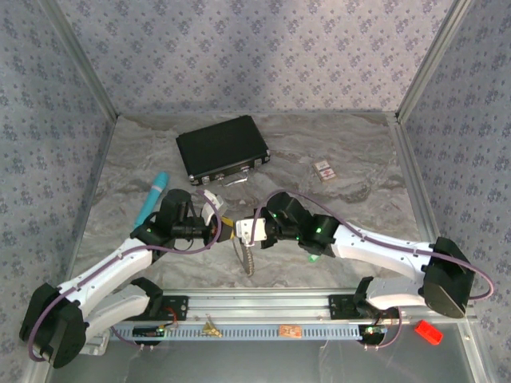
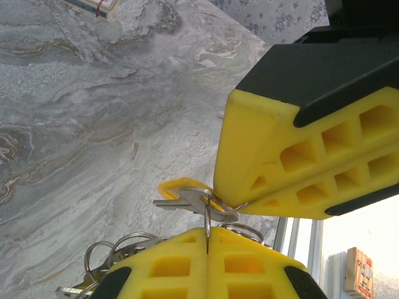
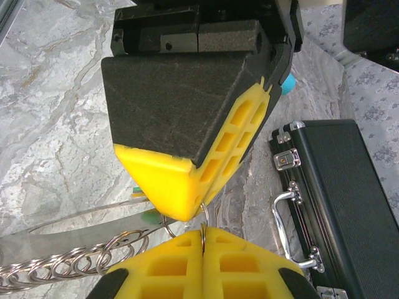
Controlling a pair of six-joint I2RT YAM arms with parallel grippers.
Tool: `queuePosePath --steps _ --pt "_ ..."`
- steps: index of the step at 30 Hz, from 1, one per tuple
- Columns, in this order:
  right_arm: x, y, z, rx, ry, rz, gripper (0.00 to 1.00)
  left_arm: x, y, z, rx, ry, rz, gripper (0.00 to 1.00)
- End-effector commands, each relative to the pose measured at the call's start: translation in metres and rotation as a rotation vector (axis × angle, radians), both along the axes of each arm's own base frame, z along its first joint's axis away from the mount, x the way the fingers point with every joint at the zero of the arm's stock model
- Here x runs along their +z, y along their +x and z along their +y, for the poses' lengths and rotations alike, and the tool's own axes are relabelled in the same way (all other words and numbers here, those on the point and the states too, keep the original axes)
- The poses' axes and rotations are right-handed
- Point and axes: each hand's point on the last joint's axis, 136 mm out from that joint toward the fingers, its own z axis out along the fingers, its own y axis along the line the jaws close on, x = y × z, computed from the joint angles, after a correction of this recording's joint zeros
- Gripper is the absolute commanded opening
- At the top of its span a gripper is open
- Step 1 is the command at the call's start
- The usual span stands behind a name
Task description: Put the keys on the keyring
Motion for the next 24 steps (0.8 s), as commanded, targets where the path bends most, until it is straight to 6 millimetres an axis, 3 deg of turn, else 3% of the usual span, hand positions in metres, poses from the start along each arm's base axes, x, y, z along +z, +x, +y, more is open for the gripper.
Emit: queuePosePath --steps 1,13,24 --pt "0.000 0.000 0.003 0.005 -0.017 -0.011 0.00 0.016 -0.002 -0.003 -0.034 -0.044 -0.060 0.00" --pt "-0.005 0.002 0.003 -0.011 -0.038 -0.010 0.00 0.019 -0.001 -0.003 -0.034 -0.055 -0.075 0.00" --pt "-0.007 -0.009 0.004 0.023 -0.038 0.049 0.00 0.027 0.004 -0.004 -0.014 -0.080 -0.110 0.00"
